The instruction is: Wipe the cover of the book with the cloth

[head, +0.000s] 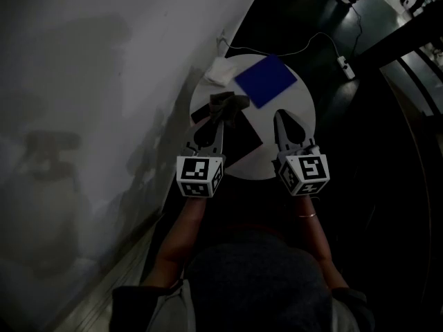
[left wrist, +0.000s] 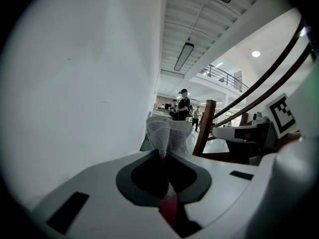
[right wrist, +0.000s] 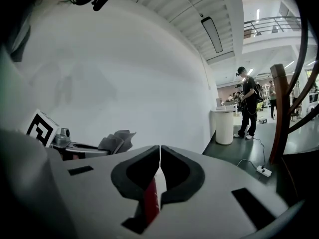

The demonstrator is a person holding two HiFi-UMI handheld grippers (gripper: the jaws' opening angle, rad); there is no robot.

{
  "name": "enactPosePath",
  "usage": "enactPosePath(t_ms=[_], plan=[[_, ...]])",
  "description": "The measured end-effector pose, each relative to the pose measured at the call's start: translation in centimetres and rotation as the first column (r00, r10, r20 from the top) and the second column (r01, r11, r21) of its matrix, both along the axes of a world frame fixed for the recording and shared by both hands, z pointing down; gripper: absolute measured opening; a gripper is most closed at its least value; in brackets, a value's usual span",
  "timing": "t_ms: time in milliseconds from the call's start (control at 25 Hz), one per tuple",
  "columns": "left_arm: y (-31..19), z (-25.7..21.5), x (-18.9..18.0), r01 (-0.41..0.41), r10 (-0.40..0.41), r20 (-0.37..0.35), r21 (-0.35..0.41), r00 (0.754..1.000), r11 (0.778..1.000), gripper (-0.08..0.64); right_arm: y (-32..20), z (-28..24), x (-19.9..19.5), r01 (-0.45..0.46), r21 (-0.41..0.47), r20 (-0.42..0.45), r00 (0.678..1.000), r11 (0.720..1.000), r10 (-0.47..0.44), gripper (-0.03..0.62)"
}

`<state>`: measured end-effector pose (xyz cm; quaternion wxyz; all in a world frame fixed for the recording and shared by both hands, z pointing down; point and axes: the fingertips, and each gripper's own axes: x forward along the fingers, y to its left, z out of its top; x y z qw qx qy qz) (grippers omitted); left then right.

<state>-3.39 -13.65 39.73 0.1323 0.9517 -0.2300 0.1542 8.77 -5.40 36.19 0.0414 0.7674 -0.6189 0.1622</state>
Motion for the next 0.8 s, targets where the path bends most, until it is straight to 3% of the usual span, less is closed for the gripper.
enactPosePath(t_ms=[240,480,600,800], plan=[[-2.0,0.8,-0.7,0.047,-0.046,0.010,-0.019,0.999,0.999,0.034,-2.4,1.0,-0.6,0.050,-0.017,0.013,0.999,0.999,-0.050,0.029],[-2.2,2.0,-2.3,0.161,-0.159,0.046,-0.041,0.986,0.986,0.034,-3.6,1.4,-0.8,0.145,-0.015,0.032,0.989,0.989,-0.145,0.029],[-1.9,2.0,-3.0,0.248,-0.245,0.059,-0.053,0.968,0.967,0.034,-4.1,1.1,-0.5,0.208,0.004,0.050,0.977,0.978,-0.208,0.029],[-1.0,0.9,-3.6,0.401,-0.399,0.054,-0.053,0.916,0.914,0.034,-3.2,0.8,0.9,0.315,0.002,0.056,0.948,0.949,-0.315,0.029]])
